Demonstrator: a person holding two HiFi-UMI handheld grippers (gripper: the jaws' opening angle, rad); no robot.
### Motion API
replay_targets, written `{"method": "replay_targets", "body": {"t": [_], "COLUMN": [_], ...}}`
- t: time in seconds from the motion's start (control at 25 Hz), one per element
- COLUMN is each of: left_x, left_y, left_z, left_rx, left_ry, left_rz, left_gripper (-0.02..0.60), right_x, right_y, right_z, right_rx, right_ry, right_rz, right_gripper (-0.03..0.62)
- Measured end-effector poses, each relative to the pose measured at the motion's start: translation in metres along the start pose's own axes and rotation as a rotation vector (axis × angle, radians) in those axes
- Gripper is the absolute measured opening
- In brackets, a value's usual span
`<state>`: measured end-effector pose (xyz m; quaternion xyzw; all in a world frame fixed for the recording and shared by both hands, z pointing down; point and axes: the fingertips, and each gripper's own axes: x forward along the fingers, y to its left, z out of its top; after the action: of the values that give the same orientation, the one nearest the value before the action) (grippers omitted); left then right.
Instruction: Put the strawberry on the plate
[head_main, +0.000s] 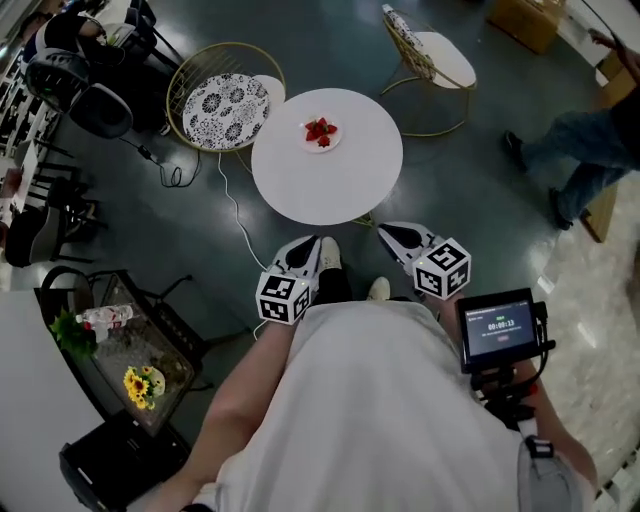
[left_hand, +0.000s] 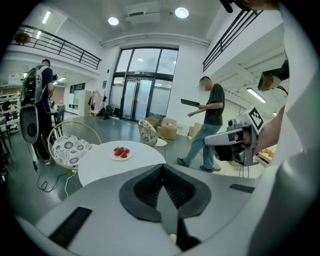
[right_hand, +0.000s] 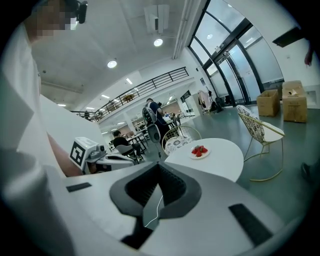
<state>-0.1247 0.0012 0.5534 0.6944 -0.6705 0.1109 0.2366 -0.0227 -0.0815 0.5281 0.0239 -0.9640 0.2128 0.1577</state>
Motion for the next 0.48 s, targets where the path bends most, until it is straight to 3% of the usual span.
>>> {"method": "replay_targets", "body": {"t": [0.48], "left_x": [-0.018], "left_y": [-0.029], "left_z": [-0.009], "left_rx": [0.011], "left_ry": [-0.015], "left_rz": [0.002], "left_gripper": [0.007], "right_x": [-0.032], "right_y": [0.023], "right_z": [-0.007], "right_rx": [-0.005], "right_ry": [-0.031], "right_rz": [-0.01], "right_gripper": [0.006]}}
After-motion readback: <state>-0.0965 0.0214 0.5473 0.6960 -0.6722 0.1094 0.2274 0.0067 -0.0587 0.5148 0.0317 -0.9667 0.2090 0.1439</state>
